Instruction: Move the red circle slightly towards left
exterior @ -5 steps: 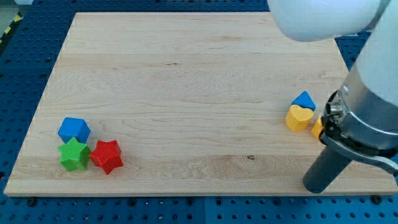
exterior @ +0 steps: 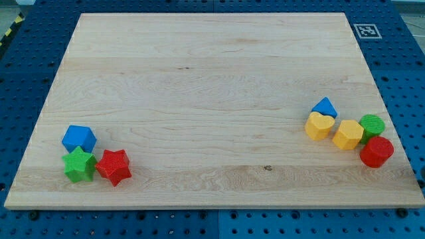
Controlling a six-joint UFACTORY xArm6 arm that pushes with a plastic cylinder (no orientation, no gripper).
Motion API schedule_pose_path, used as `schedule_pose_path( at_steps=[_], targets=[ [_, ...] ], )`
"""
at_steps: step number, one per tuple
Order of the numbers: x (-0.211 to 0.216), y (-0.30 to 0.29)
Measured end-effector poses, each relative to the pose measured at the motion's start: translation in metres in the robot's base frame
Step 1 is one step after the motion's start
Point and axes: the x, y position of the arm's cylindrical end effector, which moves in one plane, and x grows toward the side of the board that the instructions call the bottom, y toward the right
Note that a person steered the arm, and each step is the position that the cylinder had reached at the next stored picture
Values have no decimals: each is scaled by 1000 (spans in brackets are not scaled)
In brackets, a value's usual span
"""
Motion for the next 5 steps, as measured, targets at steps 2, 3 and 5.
schedule_pose_path(
  at_steps=[2,3,5],
  targets=[
    [-19,-22],
    [-34,-45],
    [-42,-53]
  ],
)
